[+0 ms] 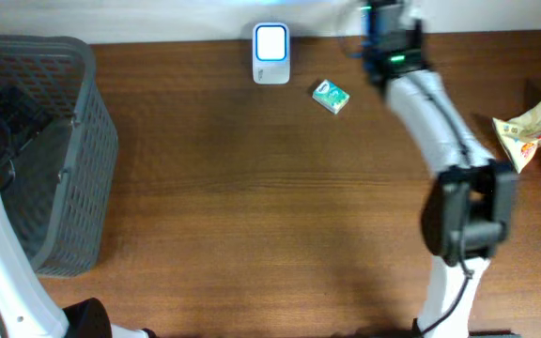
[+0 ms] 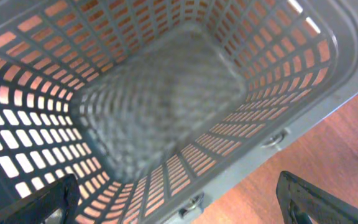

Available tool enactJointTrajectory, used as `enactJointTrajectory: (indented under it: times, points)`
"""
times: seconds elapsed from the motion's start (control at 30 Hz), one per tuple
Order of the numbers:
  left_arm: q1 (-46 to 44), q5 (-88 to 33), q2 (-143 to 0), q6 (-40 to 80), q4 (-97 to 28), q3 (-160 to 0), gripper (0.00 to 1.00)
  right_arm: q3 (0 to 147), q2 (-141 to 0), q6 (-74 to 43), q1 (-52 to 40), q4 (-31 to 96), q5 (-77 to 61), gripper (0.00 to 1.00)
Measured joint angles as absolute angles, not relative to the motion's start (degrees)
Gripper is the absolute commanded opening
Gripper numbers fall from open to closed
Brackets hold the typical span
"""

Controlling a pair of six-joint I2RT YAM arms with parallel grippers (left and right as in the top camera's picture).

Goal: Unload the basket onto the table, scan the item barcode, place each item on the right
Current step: 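Place the orange tissue pack at the right edge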

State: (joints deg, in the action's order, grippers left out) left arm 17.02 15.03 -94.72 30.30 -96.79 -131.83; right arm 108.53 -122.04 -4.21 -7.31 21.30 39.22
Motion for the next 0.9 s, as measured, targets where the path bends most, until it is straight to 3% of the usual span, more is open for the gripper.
enactJointTrajectory:
  times: [0.13,0.27,0.37,0.43,0.47,0.5,0.57,0.73,0.87,0.9]
  points:
    - [17.2,15.0,-94.7,30.3,-96.6,-131.8,0.99,107.8,-121.1,-21.6,13.9,47.2,35.9,0.04]
    - [17.2,15.0,-94.7,30.3,-96.7,-131.8,0.99,107.7,-121.1,-28.2,33.7,52.7,21.0,0.04]
    - [17.3,15.0,-94.7,30.3,-96.7,-131.8,0.99,107.4,-121.1,-28.8,38.1,53.4,15.7,0.09]
    - [17.3,15.0,-94.7,30.3,-96.7,-131.8,0.99,106.2,-121.1,-28.6,38.0,53.2,14.3,0.2]
    - [17.3,15.0,-94.7,30.3,-96.7,-131.8,0.99,106.0,-121.2,-28.7,37.7,53.1,14.0,0.56]
    - [17.3,15.0,-94.7,30.3,-96.7,-131.8,0.99,105.9,-121.2,-29.0,36.9,53.2,13.6,0.8]
    - [17.3,15.0,-94.7,30.3,-96.7,-131.8,0.99,105.9,-121.2,-28.6,35.5,53.6,13.4,0.98]
    - [17.3,15.0,-94.7,30.3,-96.7,-131.8,0.99,105.8,-121.2,-28.6,31.1,53.8,13.3,0.99]
    - [17.3,15.0,-94.7,30.3,-96.7,-131.8,0.99,105.7,-121.2,-22.9,18.2,52.4,12.6,0.99]
    - [17.3,15.0,-94.7,30.3,-96.7,-131.8,0.99,105.7,-121.1,-20.1,15.5,53.3,6.6,0.99]
